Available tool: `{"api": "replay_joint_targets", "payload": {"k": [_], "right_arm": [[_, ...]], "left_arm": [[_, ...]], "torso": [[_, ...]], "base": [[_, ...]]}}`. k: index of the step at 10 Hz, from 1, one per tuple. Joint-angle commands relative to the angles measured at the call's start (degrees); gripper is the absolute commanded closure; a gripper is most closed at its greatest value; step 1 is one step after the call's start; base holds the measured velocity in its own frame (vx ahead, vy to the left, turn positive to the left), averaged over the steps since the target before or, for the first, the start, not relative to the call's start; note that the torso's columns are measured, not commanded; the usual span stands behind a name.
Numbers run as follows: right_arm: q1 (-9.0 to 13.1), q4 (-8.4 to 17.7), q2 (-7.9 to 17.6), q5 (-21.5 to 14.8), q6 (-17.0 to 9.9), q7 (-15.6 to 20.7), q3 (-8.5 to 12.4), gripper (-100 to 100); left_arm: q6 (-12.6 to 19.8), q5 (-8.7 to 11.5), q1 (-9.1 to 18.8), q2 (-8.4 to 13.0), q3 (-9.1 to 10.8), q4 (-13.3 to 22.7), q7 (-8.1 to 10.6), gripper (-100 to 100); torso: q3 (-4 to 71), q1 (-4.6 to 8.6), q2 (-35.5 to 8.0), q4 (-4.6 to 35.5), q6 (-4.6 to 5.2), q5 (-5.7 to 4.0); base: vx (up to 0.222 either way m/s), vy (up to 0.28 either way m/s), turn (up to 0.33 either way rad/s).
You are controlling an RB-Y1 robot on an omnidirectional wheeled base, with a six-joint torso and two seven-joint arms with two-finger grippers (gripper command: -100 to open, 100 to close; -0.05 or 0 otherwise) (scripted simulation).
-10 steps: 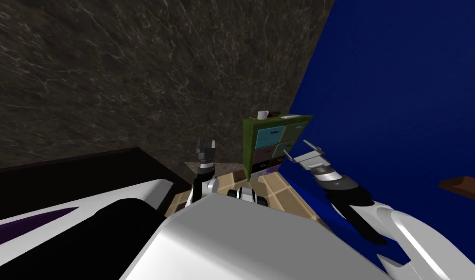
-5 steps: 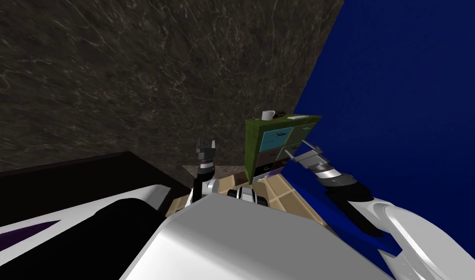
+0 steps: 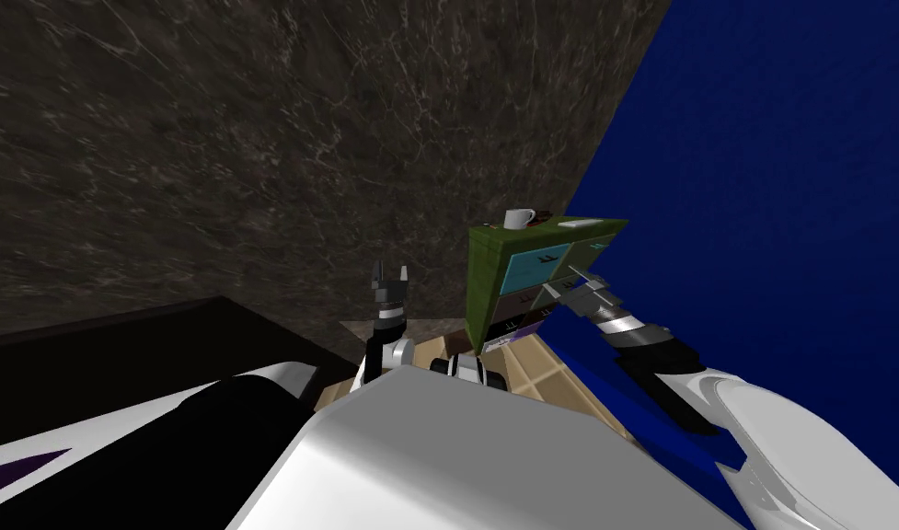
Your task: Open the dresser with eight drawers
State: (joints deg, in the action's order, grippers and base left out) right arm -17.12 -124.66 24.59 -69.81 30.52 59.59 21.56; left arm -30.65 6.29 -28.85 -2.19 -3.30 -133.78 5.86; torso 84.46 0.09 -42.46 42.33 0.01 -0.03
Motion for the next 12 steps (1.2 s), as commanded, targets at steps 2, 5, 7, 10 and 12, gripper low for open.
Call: {"api": "replay_joint_targets", "payload": {"k": [2, 5, 7, 10, 12], "right_arm": [[1.2, 1.3, 1.1, -3.8, -0.2, 4.5, 1.0, -100], [1.5, 1.6, 1.3, -5.2, -0.3, 5.8, 1.2, -100], [4.2, 4.6, 4.0, -6.9, -2.2, 3.6, 1.7, -100], [5.5, 6.0, 5.2, -7.4, -2.8, 2.7, 2.1, -100], [3.3, 3.6, 3.1, -6.3, -1.6, 4.4, 1.6, 100]], "left_arm": [[0.0, 0.0, 0.0, 0.0, 0.0, 0.0, 0.0, 0], [0.0, 0.0, 0.0, 0.0, 0.0, 0.0, 0.0, 0], [0.0, 0.0, 0.0, 0.0, 0.0, 0.0, 0.0, 0], [0.0, 0.0, 0.0, 0.0, 0.0, 0.0, 0.0, 0], [0.0, 0.0, 0.0, 0.0, 0.01, 0.0, 0.0, 0]], "torso": [[0.1, -0.09, 0.2, -0.1, -0.01, 0.03], [0.1, -0.09, 0.2, -0.1, 0.0, 0.03], [0.0, -0.01, -0.1, 0.0, -0.05, 0.0], [0.1, -0.1, 0.2, 0.0, -0.01, 0.04], [0.2, 0.07, 0.3, -0.1, 0.05, -0.02]], "base": [[0.079, 0.065, -0.018], [0.063, 0.054, -0.017], [-0.037, 0.034, 0.18], [-0.035, 0.032, 0.09], [0.035, -0.028, -0.195]]}}
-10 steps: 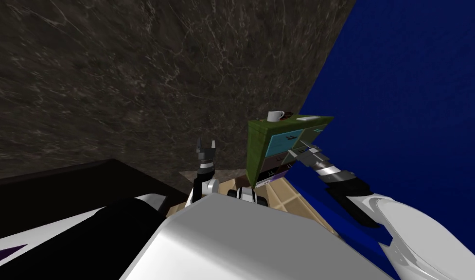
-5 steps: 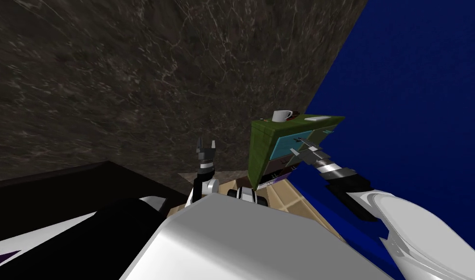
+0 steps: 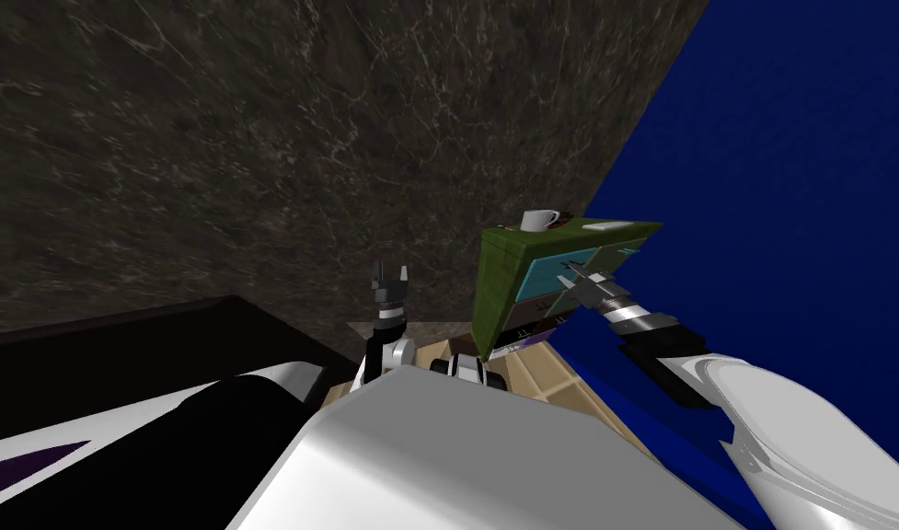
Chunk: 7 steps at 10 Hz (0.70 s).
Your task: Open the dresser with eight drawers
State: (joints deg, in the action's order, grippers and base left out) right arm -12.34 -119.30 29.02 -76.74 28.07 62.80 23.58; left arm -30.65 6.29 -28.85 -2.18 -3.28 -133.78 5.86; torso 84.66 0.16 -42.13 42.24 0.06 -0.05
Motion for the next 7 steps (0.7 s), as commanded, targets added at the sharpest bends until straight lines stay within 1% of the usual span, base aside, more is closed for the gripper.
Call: {"api": "replay_joint_targets", "payload": {"k": [1, 2, 3, 4, 6, 7], "right_arm": [[-2.4, -2.7, -2.2, 1.1, 1.5, 2.1, -0.6, 100], [-3.2, -3.7, -3.1, 1.6, 2.1, 2.9, -0.8, 100], [-2.8, -2.9, -2.9, 1.6, 1.9, 3.0, -0.6, 100], [-2.9, -4.7, -3.2, 0.9, 2.8, 4.7, -0.9, -100], [-3.0, -6.3, -3.4, 0.2, 3.5, 6.2, -1.3, -100], [-3.0, -7.3, -3.6, -0.3, 3.9, 7.1, -1.5, -100]], "left_arm": [[0.0, 0.0, 0.0, 0.0, 0.0, 0.0, 0.0, 0], [0.0, 0.0, 0.0, 0.0, 0.0, 0.0, 0.0, 0], [0.0, 0.0, 0.0, 0.0, 0.0, 0.0, 0.0, 0], [0.0, 0.0, 0.0, 0.0, 0.0, 0.0, 0.0, 0], [0.0, 0.0, 0.0, 0.0, 0.01, 0.0, 0.0, 0], [0.0, 0.0, 0.0, 0.0, 0.01, 0.0, 0.0, 0]], "torso": [[0.0, -0.01, 0.0, 0.0, -0.06, 0.0], [0.0, -0.08, -0.1, 0.0, -0.08, 0.02], [-0.1, -0.15, -0.1, 0.0, -0.07, 0.05], [-0.1, -0.26, -0.2, 0.1, -0.09, 0.08], [-0.1, 0.11, -0.2, 0.0, -0.06, -0.03], [-0.1, 0.03, -0.2, 0.0, -0.05, -0.02]], "base": [[0.048, -0.047, -0.112], [0.048, -0.047, -0.102], [0.023, -0.02, -0.019], [0.034, -0.088, 0.067], [0.035, -0.149, 0.056], [0.037, -0.154, 0.045]]}}
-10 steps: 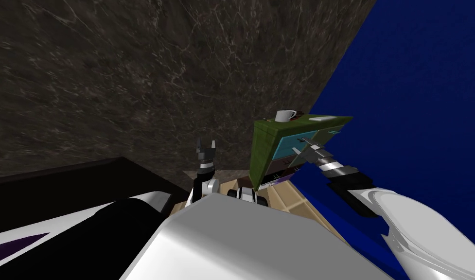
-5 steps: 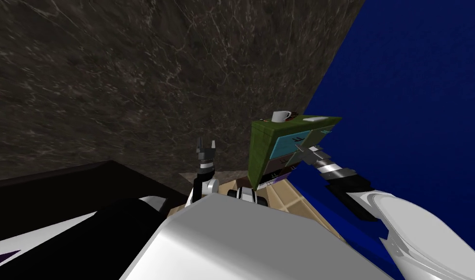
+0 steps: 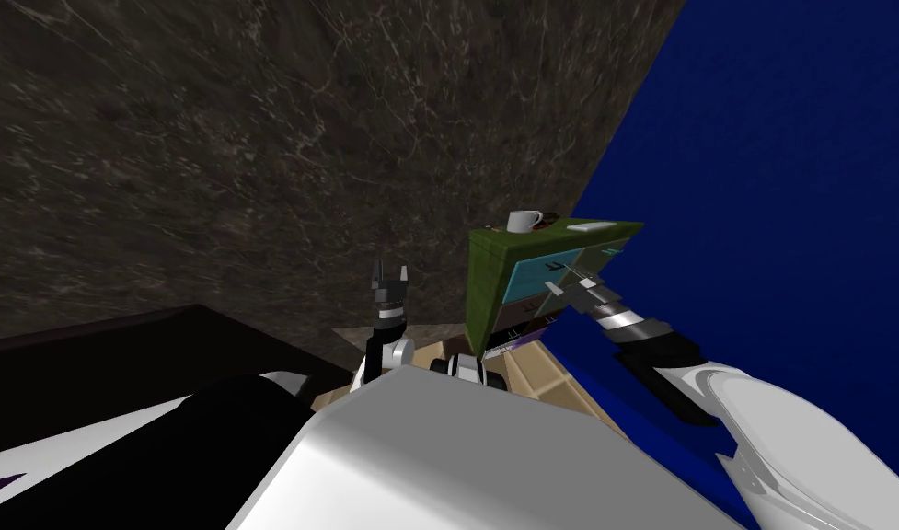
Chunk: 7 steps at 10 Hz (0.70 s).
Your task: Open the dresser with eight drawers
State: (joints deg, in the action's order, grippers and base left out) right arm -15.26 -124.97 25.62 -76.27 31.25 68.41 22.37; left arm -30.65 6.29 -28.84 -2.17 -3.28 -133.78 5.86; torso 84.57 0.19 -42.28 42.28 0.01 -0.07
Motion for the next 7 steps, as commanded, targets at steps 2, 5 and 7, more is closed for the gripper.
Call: {"api": "replay_joint_targets", "payload": {"k": [2, 5, 7], "right_arm": [[-0.2, -2.9, -0.3, -1.3, 1.3, 2.6, -0.6, -100], [0.3, -3.5, 0.7, -1.3, 1.6, 1.7, 0.2, -100], [0.1, -3.5, 0.4, -1.6, 1.5, 2.1, -0.2, 100]], "left_arm": [[0.0, 0.0, 0.0, 0.0, 0.0, 0.0, 0.0, 0], [0.0, 0.0, 0.0, 0.0, -0.01, 0.0, 0.0, 0], [0.0, 0.0, 0.0, 0.0, -0.02, 0.0, 0.0, 0]], "torso": [[0.0, -0.18, 0.0, 0.0, 0.0, 0.06], [0.0, -0.46, 0.0, 0.0, 0.0, 0.14], [0.0, -0.38, 0.0, 0.0, -0.02, 0.13]], "base": [[0.028, -0.153, 0.047], [0.039, -0.046, 0.014], [0.024, 0.016, -0.004]]}}
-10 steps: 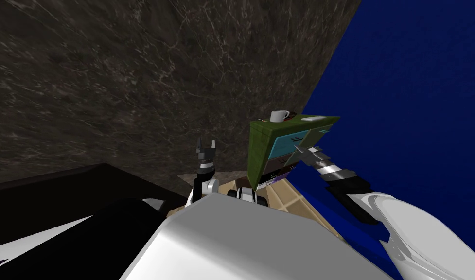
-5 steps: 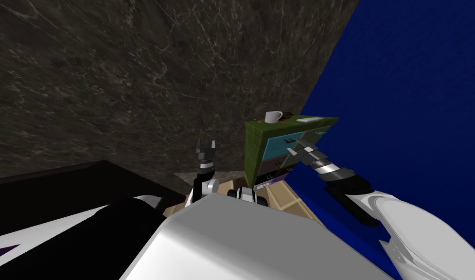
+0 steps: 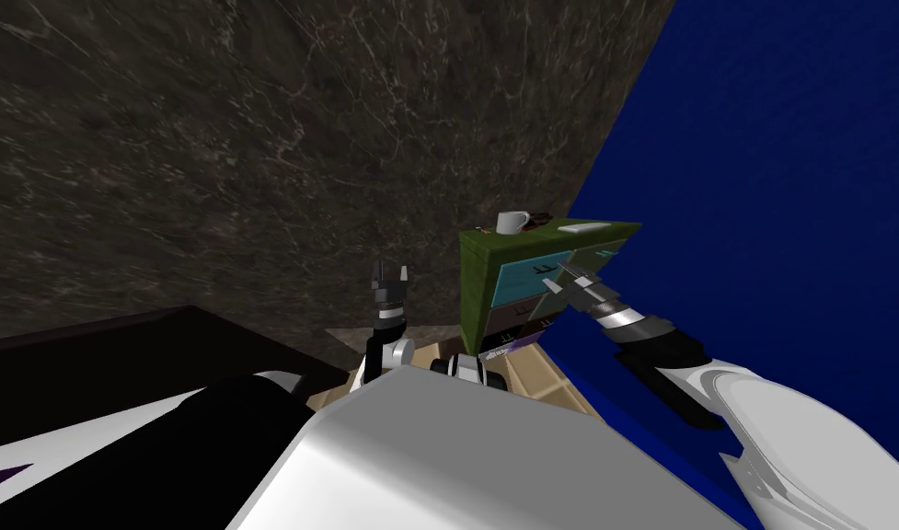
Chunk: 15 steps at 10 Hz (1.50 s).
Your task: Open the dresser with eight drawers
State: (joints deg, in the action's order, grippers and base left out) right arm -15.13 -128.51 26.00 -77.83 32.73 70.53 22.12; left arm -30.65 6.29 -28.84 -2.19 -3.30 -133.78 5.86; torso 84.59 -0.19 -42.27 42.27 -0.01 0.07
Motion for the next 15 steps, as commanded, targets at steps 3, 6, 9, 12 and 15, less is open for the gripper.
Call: {"api": "replay_joint_targets", "payload": {"k": [3, 6, 9, 12, 15], "right_arm": [[-0.2, -0.7, 0.1, 0.5, 0.4, -0.3, 0.1, 100], [-0.3, -1.0, 0.1, 0.6, 0.5, -0.5, 0.1, 100], [-0.8, -0.3, 0.1, -0.5, -0.4, -0.2, 0.8, -100], [-1.3, 0.3, 0.1, -1.7, -1.3, 0.0, 1.6, -100], [-0.8, -0.2, 2.4, -1.2, -0.9, -2.7, 3.2, -100]], "left_arm": [[0.0, 0.0, 0.0, 0.0, 0.01, 0.0, 0.0, 0], [0.0, 0.0, 0.0, 0.0, 0.01, 0.0, 0.0, 0], [0.0, 0.0, 0.0, 0.0, -0.01, 0.0, 0.0, 0], [0.0, 0.0, 0.0, 0.0, -0.01, 0.0, 0.0, 0], [0.0, 0.0, 0.0, 0.0, 0.0, 0.0, 0.0, 0]], "torso": [[-0.3, 0.25, -0.6, 0.3, -0.02, -0.03], [0.0, 0.25, 0.0, 0.0, 0.01, -0.09], [0.4, -0.3, 0.6, -0.2, -0.02, 0.1], [0.0, 0.26, 0.0, 0.0, 0.01, -0.09], [-0.1, 0.36, -0.1, 0.1, 0.03, -0.13]], "base": [[-0.135, -0.052, -0.044], [-0.142, -0.087, -0.033], [0.084, 0.129, -0.027], [0.132, 0.163, -0.028], [0.083, 0.083, -0.03]]}}
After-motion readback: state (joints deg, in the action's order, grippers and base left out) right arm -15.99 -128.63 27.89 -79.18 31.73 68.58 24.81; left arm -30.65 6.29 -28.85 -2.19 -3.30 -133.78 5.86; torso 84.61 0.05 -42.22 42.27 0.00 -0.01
